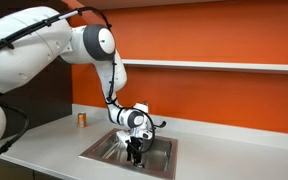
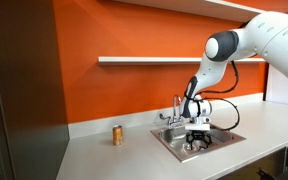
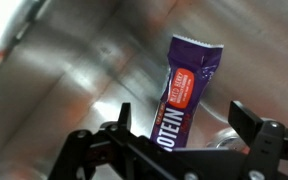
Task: Remove the chocolate bar from the sink
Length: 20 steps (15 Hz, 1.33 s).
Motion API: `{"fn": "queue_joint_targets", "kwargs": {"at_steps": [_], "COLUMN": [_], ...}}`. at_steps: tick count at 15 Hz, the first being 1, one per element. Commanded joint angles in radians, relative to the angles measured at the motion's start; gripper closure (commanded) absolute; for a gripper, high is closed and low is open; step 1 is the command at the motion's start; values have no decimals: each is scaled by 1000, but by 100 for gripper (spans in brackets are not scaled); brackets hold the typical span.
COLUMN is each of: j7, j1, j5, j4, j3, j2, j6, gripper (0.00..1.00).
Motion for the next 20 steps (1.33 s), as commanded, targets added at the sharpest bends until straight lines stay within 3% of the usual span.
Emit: {"fn": "queue_joint_targets", "kwargs": {"at_steps": [1,16,17,20], "j7": [51,178,179,172], "j1": [-3,0,-1,-6], "j5": [40,68,68,68], "j4": [54,109,112,125], "j3": [-6,-36,-35,-31], "j2": [30,75,77,88], "j6": [-69,-116,-118,-123], "gripper": [0,0,23,42]}}
